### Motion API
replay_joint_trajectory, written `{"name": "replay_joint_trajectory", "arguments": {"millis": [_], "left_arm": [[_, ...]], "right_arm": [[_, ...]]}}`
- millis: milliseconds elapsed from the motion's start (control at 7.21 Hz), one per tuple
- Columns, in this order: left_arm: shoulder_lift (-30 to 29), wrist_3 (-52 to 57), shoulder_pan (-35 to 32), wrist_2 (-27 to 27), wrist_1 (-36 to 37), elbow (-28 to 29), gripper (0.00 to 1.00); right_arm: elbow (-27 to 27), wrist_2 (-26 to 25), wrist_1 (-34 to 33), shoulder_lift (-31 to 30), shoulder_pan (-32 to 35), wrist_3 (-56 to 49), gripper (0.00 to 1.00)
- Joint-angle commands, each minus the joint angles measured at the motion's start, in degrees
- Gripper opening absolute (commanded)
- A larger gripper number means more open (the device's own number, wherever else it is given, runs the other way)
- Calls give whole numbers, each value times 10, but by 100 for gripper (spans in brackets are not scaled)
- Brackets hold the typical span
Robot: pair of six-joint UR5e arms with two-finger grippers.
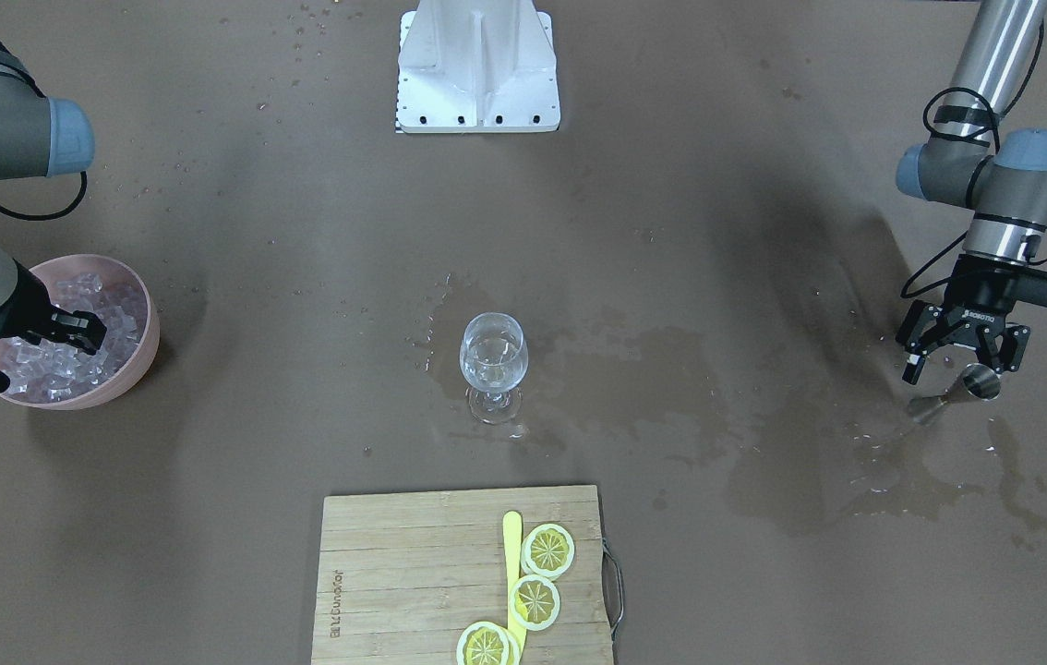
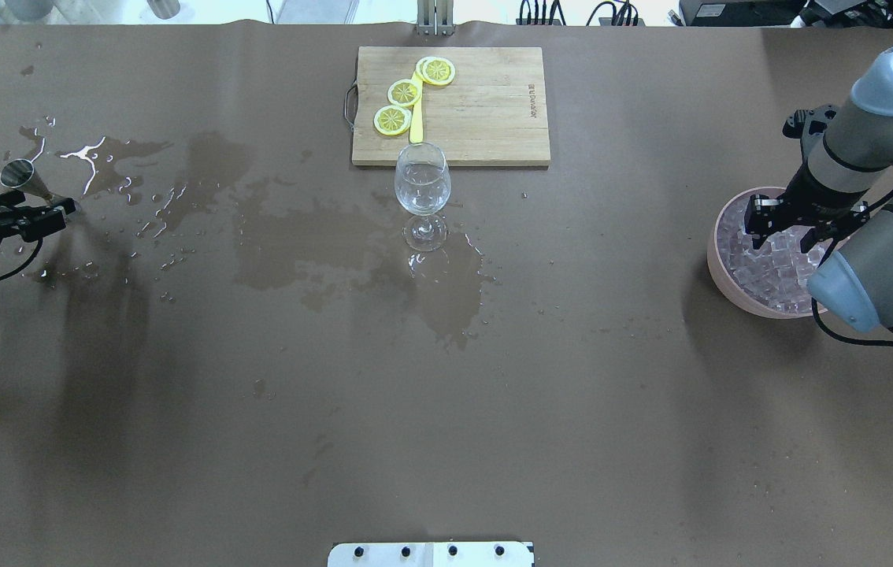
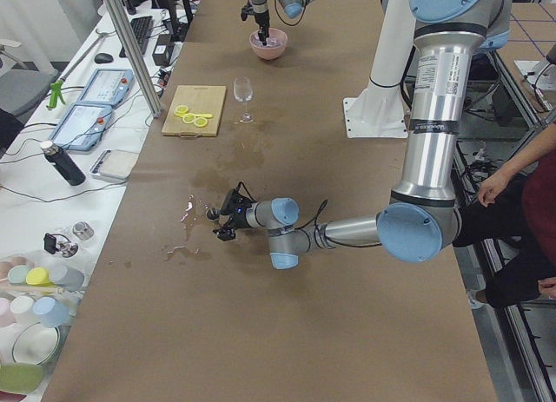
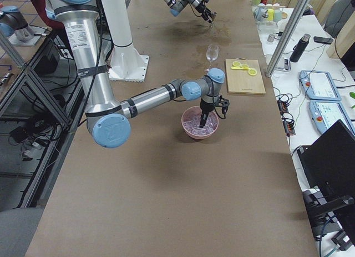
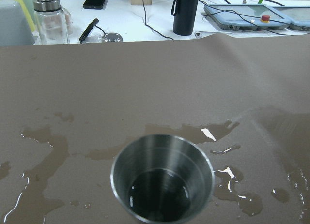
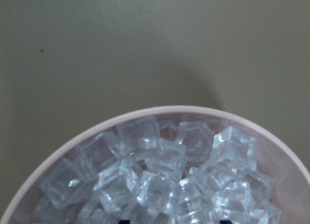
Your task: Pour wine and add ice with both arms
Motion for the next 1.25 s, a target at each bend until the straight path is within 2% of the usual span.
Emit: {"name": "replay_joint_trajectory", "arguments": {"millis": [0, 416, 555, 693, 971, 1109], "left_arm": [[0, 1, 4, 19, -3, 10, 97], [-3, 0, 18, 50, -3, 15, 97], [-6, 1, 19, 51, -3, 16, 93], [-7, 1, 19, 50, -3, 16, 90], [-8, 5, 19, 52, -2, 17, 85], [-7, 8, 19, 52, -2, 18, 78]], "right_arm": [[-7, -18, 1, 0, -2, -2, 67], [-11, -17, 0, 4, -8, 2, 50], [-10, -17, 0, 5, -8, 4, 45], [-8, -17, 0, 4, -10, 12, 35], [-6, -17, 0, 3, -3, 22, 27], [-5, -17, 0, 4, -1, 24, 24]]}}
